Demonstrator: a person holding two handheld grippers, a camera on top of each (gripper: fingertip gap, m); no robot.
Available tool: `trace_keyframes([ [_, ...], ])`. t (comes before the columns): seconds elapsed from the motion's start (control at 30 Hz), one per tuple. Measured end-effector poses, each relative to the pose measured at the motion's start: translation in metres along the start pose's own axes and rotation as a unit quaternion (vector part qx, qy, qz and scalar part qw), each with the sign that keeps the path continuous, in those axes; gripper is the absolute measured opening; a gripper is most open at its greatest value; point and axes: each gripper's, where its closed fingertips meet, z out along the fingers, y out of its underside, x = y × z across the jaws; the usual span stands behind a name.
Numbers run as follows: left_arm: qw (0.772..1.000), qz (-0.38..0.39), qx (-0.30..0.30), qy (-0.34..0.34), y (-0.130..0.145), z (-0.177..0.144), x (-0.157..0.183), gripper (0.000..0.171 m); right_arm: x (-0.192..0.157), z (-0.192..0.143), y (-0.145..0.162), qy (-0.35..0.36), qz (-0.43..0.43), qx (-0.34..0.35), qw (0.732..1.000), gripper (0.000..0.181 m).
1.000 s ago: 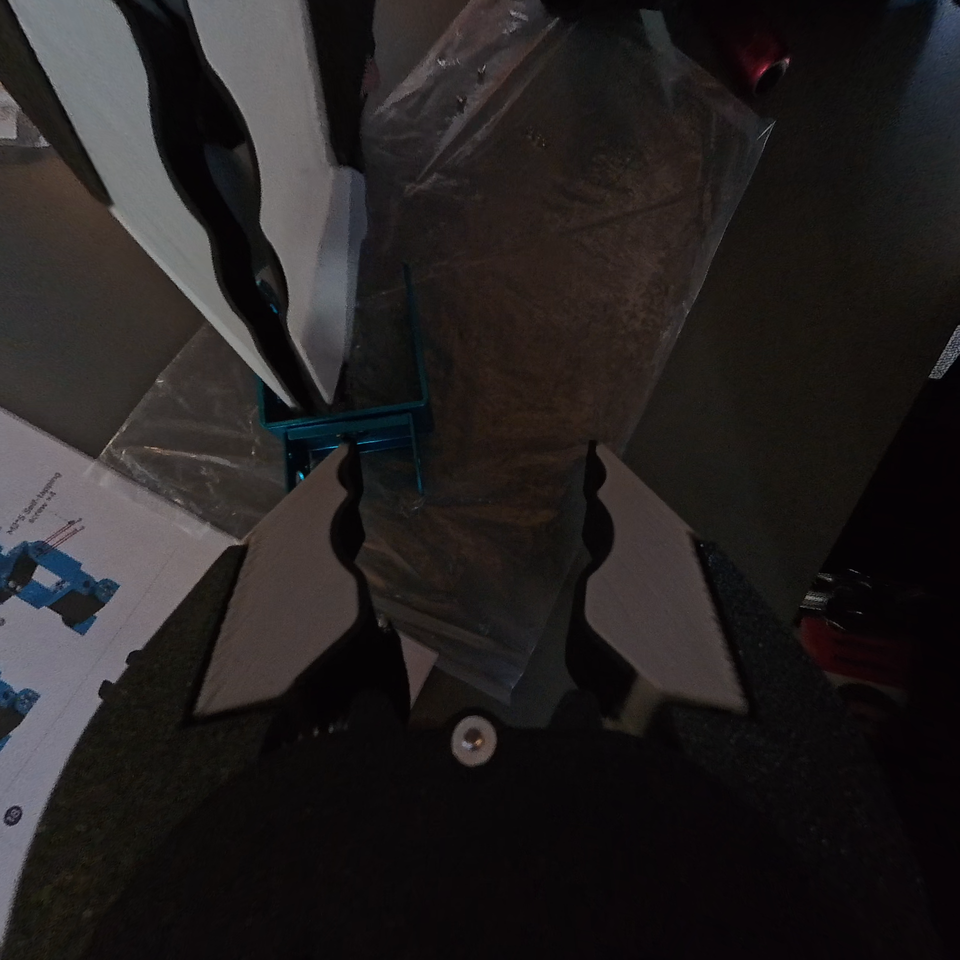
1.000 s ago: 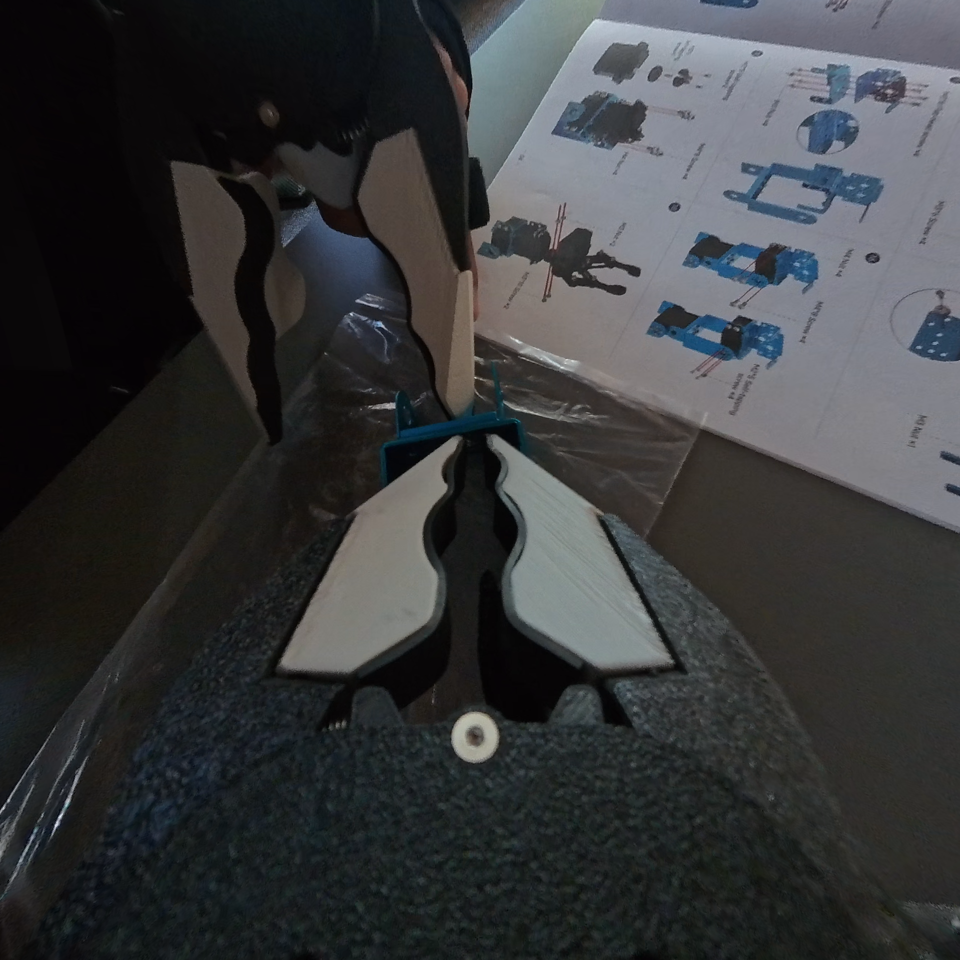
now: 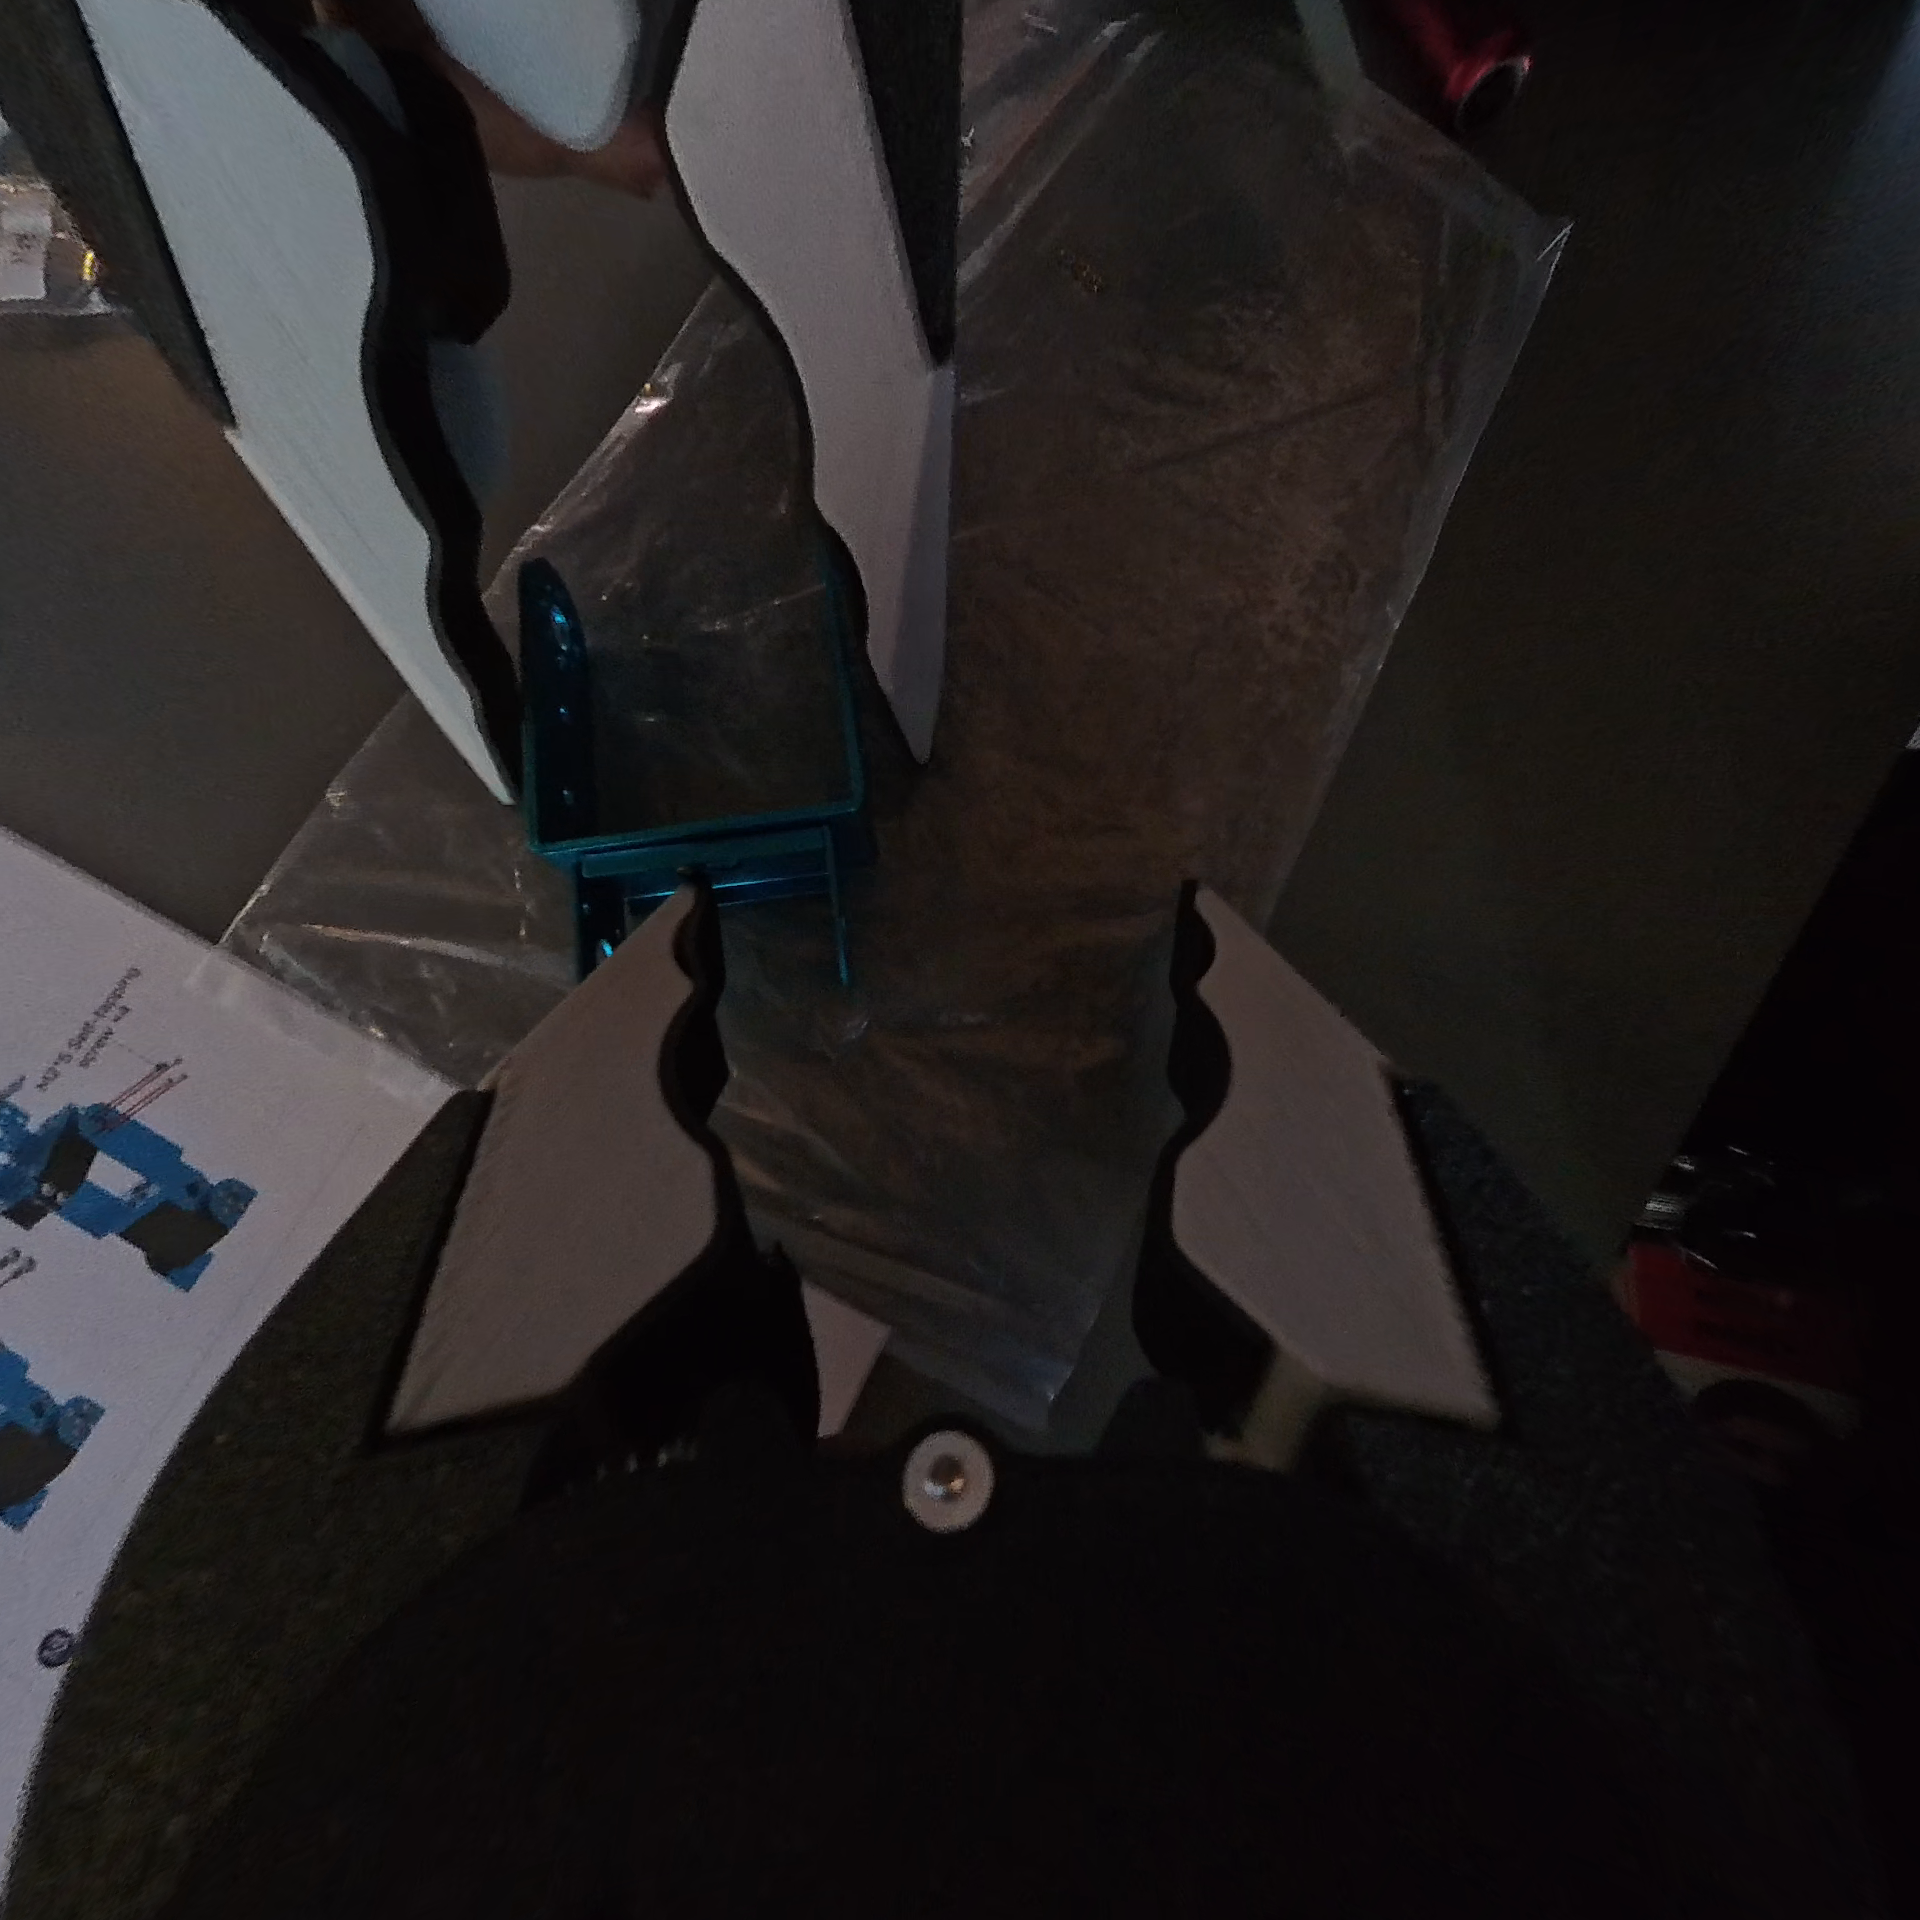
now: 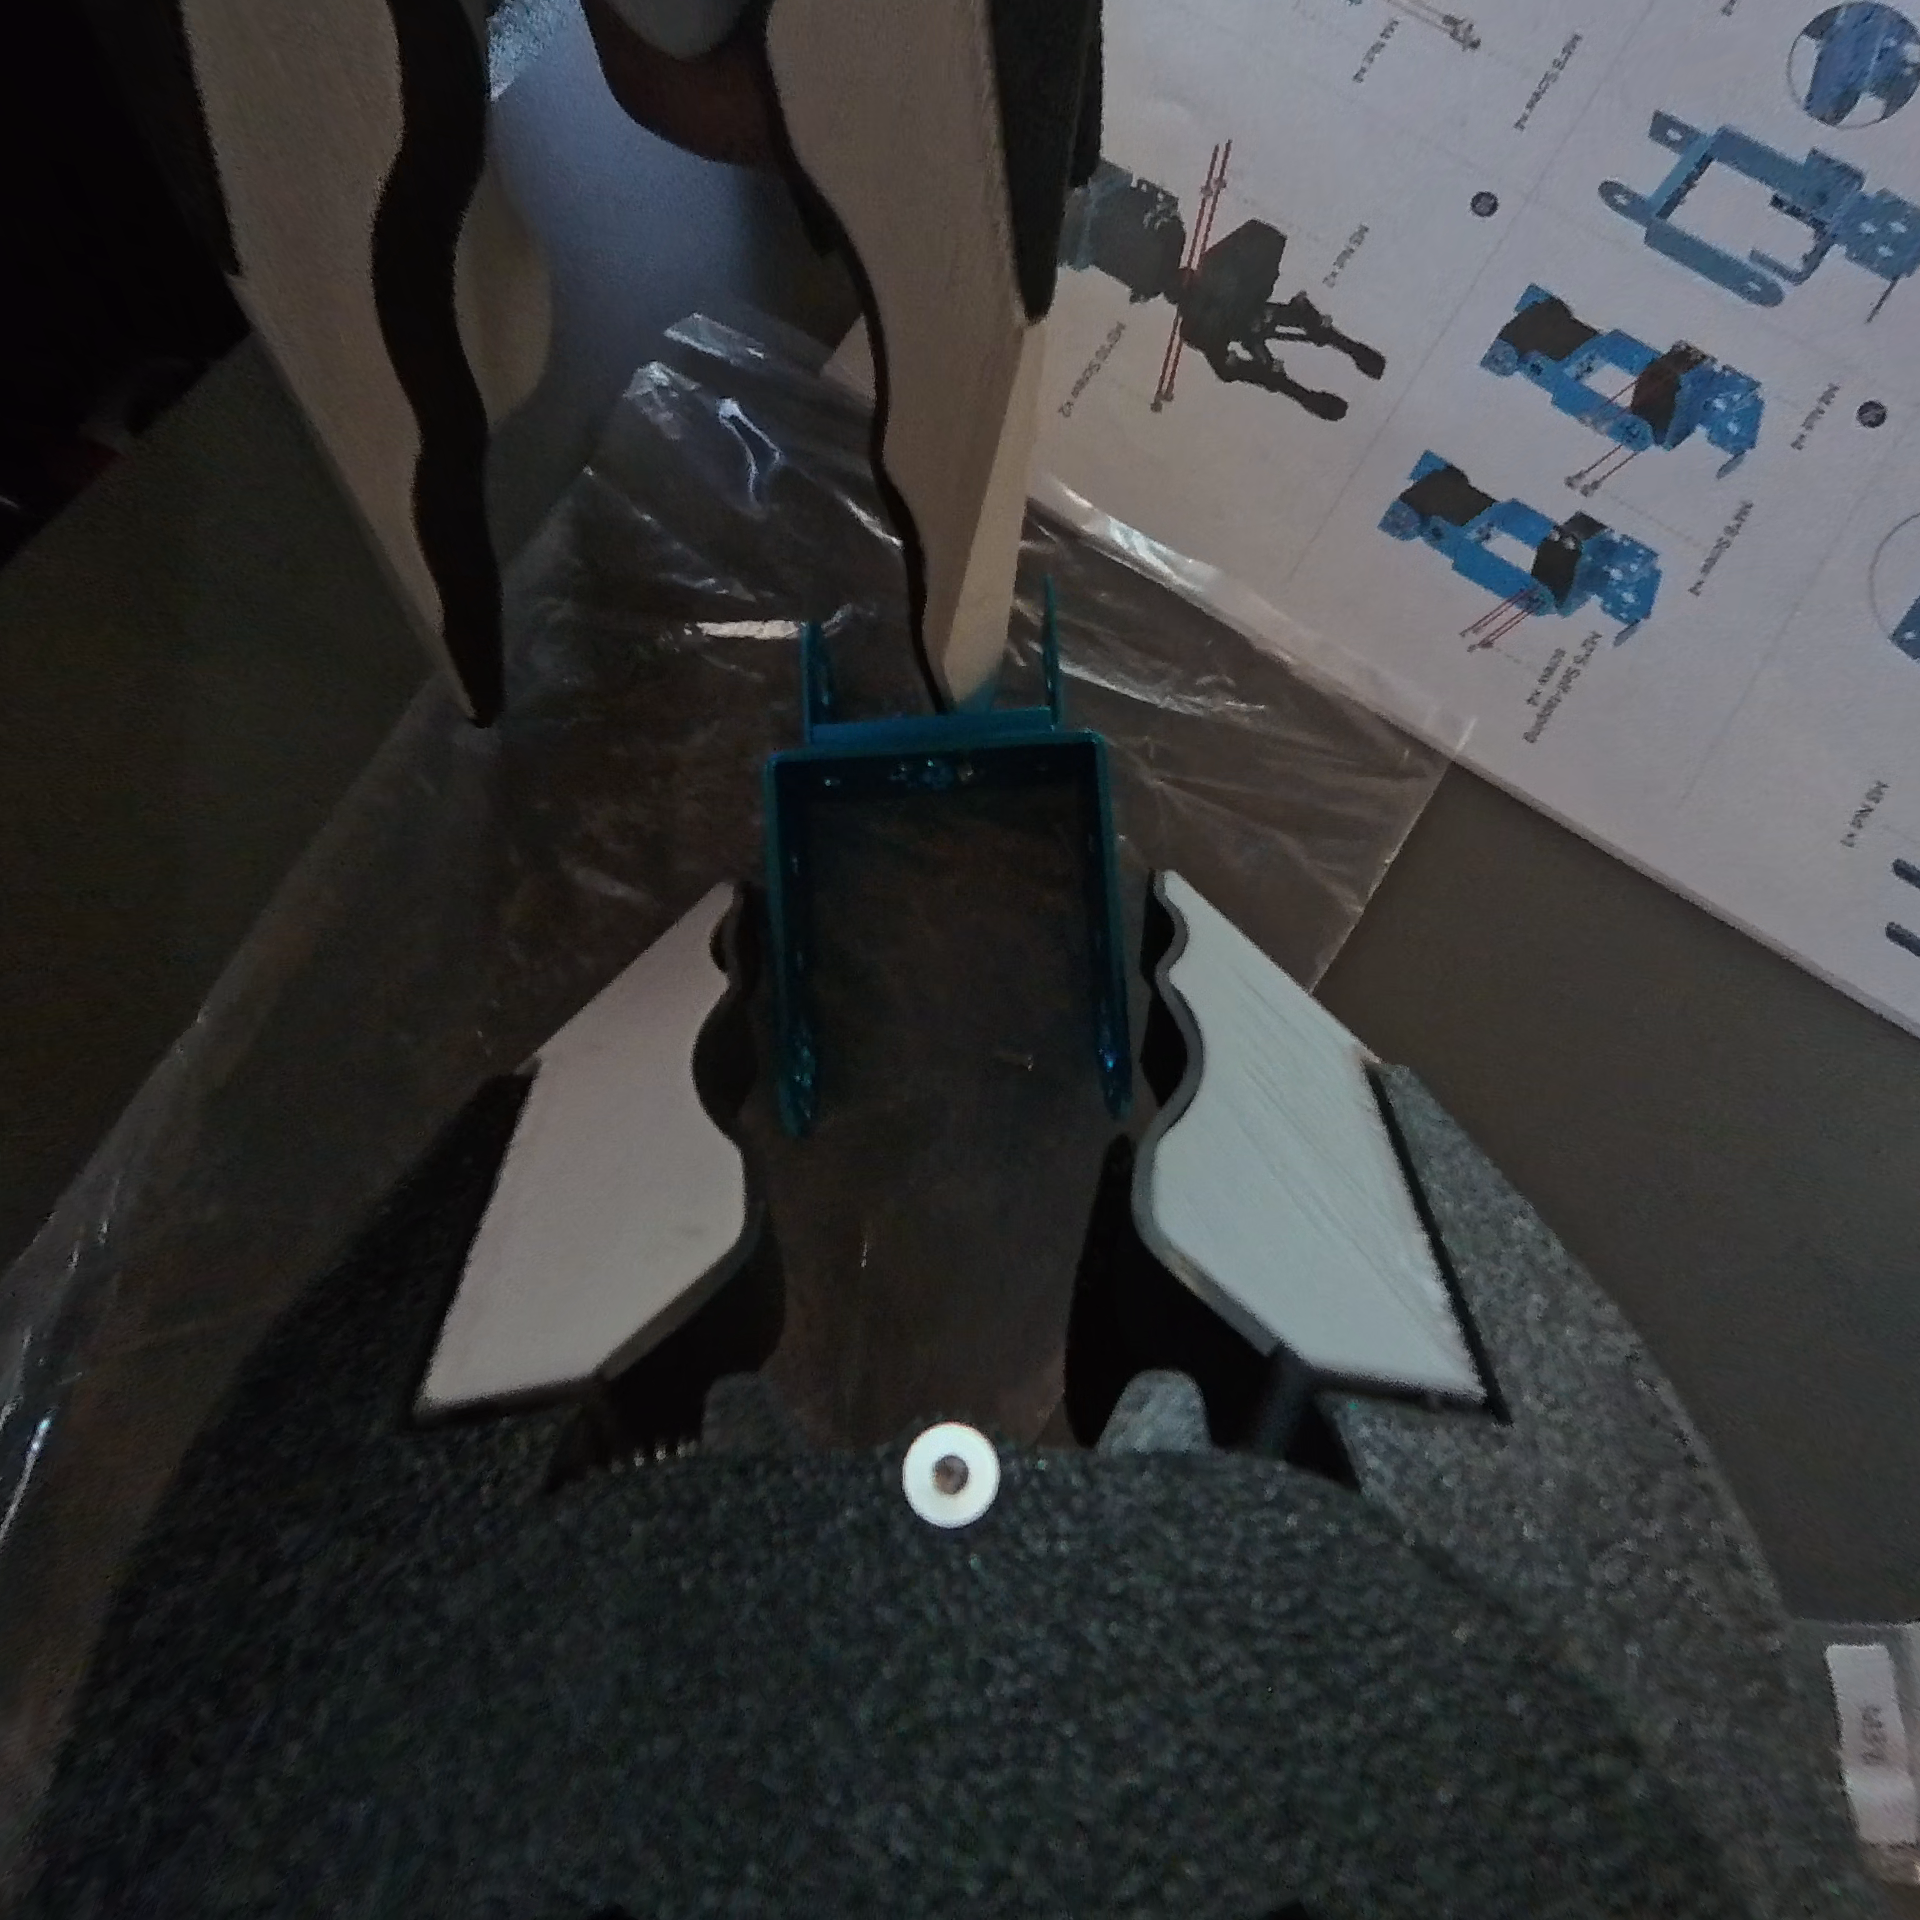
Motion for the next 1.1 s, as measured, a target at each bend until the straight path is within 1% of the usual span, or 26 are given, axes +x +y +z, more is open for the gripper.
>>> trace_keyframes([
  [0.07, 1.000, 0.002, -0.004, -0.006, 0.002, -0.001, -0.001, 0.086, 0.002, -0.001, 0.001, 0.011, -0.002, -0.005, 1.000, 0.081],
  [0.13, 1.000, 0.001, -0.007, -0.013, 0.004, -0.004, -0.002, 0.087, 0.003, -0.006, 0.000, 0.014, 0.001, -0.004, 1.000, 0.082],
  [0.23, 1.000, 0.001, 0.001, -0.010, 0.006, -0.018, 0.002, 0.086, 0.001, -0.018, -0.007, 0.007, 0.010, 0.026, 1.000, 0.081],
  [0.3, 0.999, 0.010, 0.027, -0.018, 0.004, -0.034, -0.001, 0.086, 0.003, -0.030, -0.011, 0.009, 0.015, 0.045, 0.999, 0.077],
  [0.37, 0.997, -0.009, 0.063, -0.046, -0.001, -0.047, -0.019, 0.086, 0.008, -0.042, -0.015, 0.013, 0.021, 0.068, 0.997, 0.069],
  [0.4, 0.996, -0.025, 0.066, -0.060, -0.001, -0.049, -0.029, 0.086, 0.010, -0.046, -0.015, 0.012, 0.028, 0.072, 0.997, 0.067],
  [0.43, 0.995, -0.035, 0.068, -0.067, 0.000, -0.049, -0.035, 0.086, 0.009, -0.047, -0.011, 0.003, 0.036, 0.068, 0.997, 0.068],
  [0.47, 0.995, -0.038, 0.072, -0.065, -0.002, -0.047, -0.036, 0.083, 0.006, -0.046, -0.005, -0.010, 0.047, 0.052, 0.997, 0.078],
  [0.5, 0.995, -0.037, 0.075, -0.060, -0.003, -0.045, -0.035, 0.076, 0.004, -0.045, 0.003, -0.019, 0.055, 0.031, 0.998, 0.089],
  [0.53, 0.995, -0.032, 0.068, -0.062, -0.002, -0.041, -0.034, 0.073, 0.003, -0.043, 0.010, -0.017, 0.052, 0.012, 0.998, 0.092],
  [0.6, 0.995, -0.015, 0.050, -0.085, 0.002, -0.036, -0.038, 0.072, 0.005, -0.038, 0.014, 0.012, 0.026, 0.005, 1.000, 0.091],
  [0.67, 0.995, -0.011, 0.041, -0.091, 0.003, -0.032, -0.038, 0.069, 0.006, -0.030, 0.016, 0.031, 0.008, -0.003, 0.999, 0.090],
  [0.77, 0.996, -0.008, 0.031, -0.078, 0.004, -0.025, -0.033, 0.065, 0.005, -0.021, 0.018, 0.030, 0.001, -0.011, 0.999, 0.090],
  [0.83, 0.997, -0.006, 0.027, -0.076, 0.005, -0.020, -0.033, 0.062, 0.002, -0.018, 0.018, 0.021, 0.003, -0.008, 1.000, 0.086],
  [1.1, 0.996, -0.001, 0.013, -0.084, 0.006, -0.016, -0.037, 0.050, 0.001, -0.015, 0.016, 0.023, -0.007, -0.005, 1.000, 0.070],
])
